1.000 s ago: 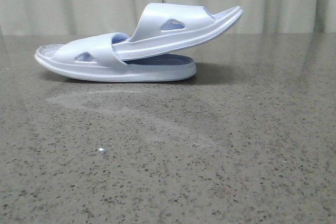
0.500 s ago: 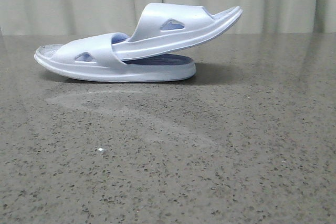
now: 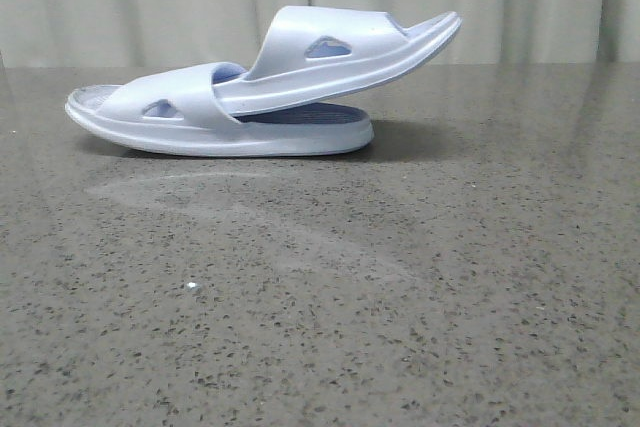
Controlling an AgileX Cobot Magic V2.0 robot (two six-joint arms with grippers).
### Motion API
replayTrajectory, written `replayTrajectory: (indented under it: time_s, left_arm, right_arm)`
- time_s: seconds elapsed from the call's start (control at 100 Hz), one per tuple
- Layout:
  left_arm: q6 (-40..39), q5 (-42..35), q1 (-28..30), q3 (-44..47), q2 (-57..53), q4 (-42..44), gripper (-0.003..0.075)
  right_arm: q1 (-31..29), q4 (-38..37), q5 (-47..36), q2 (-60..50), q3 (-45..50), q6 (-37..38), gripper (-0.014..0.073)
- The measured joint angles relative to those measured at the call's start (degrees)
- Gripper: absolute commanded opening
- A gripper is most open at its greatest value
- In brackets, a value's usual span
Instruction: Insert blue slippers together front up
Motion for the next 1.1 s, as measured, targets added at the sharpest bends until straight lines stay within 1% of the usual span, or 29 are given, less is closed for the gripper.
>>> replayTrajectory:
  time_s: [0.14,0.43,0.49,0.54,0.56,0.58,0.61,0.63,0.68,0.7,0.71,0.72,0.75,0.76,0.82,0.88,0.95,1.1]
  left_arm:
    - [0.00,0.00,0.00,0.00,0.00,-0.10,0.0015]
    - [0.00,0.00,0.00,0.00,0.00,-0.10,0.0015]
    - [0.00,0.00,0.00,0.00,0.00,-0.10,0.0015]
    - [0.00,0.00,0.00,0.00,0.00,-0.10,0.0015]
    - [0.00,0.00,0.00,0.00,0.00,-0.10,0.0015]
    - [0.00,0.00,0.00,0.00,0.00,-0.10,0.0015]
    - [0.00,0.00,0.00,0.00,0.00,-0.10,0.0015]
    - [0.00,0.00,0.00,0.00,0.00,-0.10,0.0015]
    - [0.00,0.00,0.00,0.00,0.00,-0.10,0.0015]
    - [0.00,0.00,0.00,0.00,0.00,-0.10,0.0015]
    - [0.00,0.00,0.00,0.00,0.00,-0.10,0.0015]
    - [0.00,0.00,0.00,0.00,0.00,-0.10,0.0015]
    - [0.00,0.00,0.00,0.00,0.00,-0.10,0.0015]
    - [0.00,0.00,0.00,0.00,0.00,-0.10,0.0015]
    - [0.00,0.00,0.00,0.00,0.00,-0.10,0.0015]
    - [0.00,0.00,0.00,0.00,0.00,-0.10,0.0015]
    - [0.00,0.00,0.00,0.00,0.00,-0.10,0.0015]
    - [0.00,0.00,0.00,0.00,0.00,-0.10,0.0015]
  right_arm:
    - [0.00,0.00,-0.37,0.00,0.00,0.00,-0.0089]
    - [0.00,0.13,-7.59,0.00,0.00,0.00,-0.0089]
    - [0.00,-2.65,-8.45,0.00,-0.13,1.88,-0.0089]
    - [0.00,-7.83,-9.01,0.00,-0.39,7.93,-0.0089]
    - [0.00,-10.93,-9.15,0.00,-0.64,10.09,-0.0089]
    - [0.00,-14.48,-9.26,0.00,-0.76,13.88,-0.0089]
    - [0.00,-19.85,-9.62,0.00,-0.98,21.23,-0.0089]
    - [0.00,-24.16,-9.73,0.00,-1.08,24.40,-0.0089]
    - [0.00,-34.64,-10.16,0.00,-1.33,38.09,-0.0089]
    - [0.00,-39.09,-10.29,0.00,-1.33,41.48,-0.0089]
    - [0.00,-40.52,-10.43,0.00,-1.33,44.85,-0.0089]
    - [0.00,-43.36,-10.40,0.00,-1.33,46.50,-0.0089]
    - [0.00,-48.86,-10.77,-0.11,-1.42,54.12,-0.0089]
    - [0.00,-51.46,-10.78,-0.11,-1.42,55.46,-0.0089]
    - [0.00,-60.95,-10.89,-1.04,-1.42,65.97,-0.0089]
    - [0.00,-68.93,-11.35,-2.41,-1.42,71.84,-0.0089]
    - [0.00,-74.14,-13.36,-5.15,-0.87,75.16,-0.0089]
    - [0.87,-77.60,-20.20,-14.01,4.30,77.27,-0.0089]
